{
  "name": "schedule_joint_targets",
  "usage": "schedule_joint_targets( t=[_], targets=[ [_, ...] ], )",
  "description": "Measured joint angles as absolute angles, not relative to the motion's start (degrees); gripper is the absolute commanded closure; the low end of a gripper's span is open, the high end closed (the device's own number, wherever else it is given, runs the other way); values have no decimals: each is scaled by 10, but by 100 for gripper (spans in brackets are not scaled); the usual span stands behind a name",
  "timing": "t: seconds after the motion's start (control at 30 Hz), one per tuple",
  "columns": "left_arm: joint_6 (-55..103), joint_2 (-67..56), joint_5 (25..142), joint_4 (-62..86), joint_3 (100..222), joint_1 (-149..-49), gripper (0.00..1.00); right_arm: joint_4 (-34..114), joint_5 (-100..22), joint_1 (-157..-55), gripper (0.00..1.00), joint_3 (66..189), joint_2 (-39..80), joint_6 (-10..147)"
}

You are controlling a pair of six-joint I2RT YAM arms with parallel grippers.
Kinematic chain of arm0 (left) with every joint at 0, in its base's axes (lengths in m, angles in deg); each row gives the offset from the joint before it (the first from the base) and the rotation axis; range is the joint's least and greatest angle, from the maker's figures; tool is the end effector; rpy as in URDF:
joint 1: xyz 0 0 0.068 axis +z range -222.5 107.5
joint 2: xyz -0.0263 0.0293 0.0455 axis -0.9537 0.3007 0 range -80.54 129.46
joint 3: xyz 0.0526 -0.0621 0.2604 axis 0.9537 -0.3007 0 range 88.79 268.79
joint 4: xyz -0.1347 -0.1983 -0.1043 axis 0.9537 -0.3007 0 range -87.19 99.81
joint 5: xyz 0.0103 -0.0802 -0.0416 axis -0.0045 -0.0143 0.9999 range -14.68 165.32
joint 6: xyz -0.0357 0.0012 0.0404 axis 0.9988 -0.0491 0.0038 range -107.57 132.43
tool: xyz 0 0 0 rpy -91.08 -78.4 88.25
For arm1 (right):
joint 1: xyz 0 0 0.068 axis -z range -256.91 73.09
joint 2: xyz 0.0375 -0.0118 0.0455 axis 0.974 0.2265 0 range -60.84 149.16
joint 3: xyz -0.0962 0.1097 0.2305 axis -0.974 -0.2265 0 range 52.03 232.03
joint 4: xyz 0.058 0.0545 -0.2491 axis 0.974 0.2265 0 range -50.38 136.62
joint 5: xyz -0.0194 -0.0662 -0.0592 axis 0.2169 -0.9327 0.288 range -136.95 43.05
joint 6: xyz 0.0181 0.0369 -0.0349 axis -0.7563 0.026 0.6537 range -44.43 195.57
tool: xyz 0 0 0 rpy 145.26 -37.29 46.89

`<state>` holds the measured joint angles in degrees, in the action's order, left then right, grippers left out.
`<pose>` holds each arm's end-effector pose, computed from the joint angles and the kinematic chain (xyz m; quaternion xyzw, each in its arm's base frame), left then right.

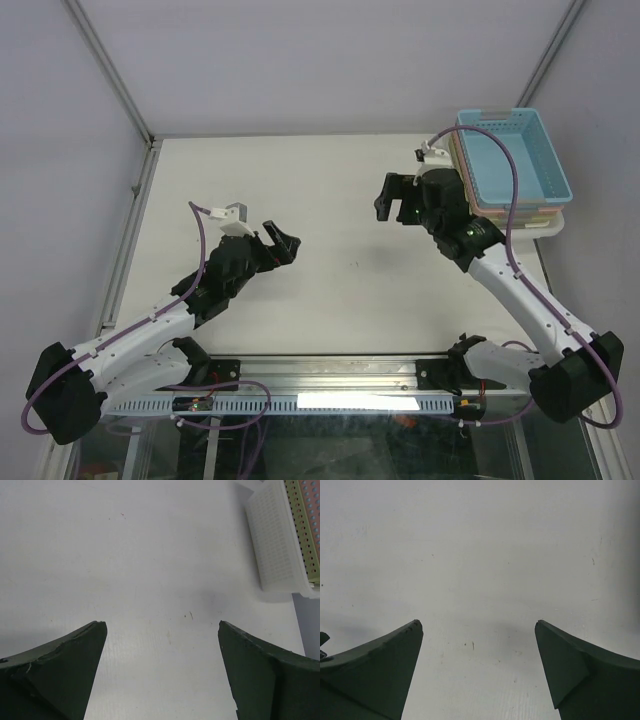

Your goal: Turn the large container upside down

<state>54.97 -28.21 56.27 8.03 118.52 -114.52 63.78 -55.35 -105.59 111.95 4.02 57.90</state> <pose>0.1607 -0.1292 0.2392 -0.0934 0.8285 -0.2567 0.4889 0.2240 0.1166 0.3380 -0.0456 0.8594 0.1408 0.4895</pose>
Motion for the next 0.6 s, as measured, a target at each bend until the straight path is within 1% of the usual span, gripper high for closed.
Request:
schedule_joint_targets(
  t=[0.43,0.53,0.6],
  targets=[
    [542,-280,575,81,1185,-1145,1,614,-600,-1056,1,1097,-2,581],
    [527,-258,601,88,1188,-1146,1,614,-631,-1052,1,1099,-4,593],
    [519,-225,613,89,1200,-1157,1,632,-645,-1030,1,1121,8,602]
  ],
)
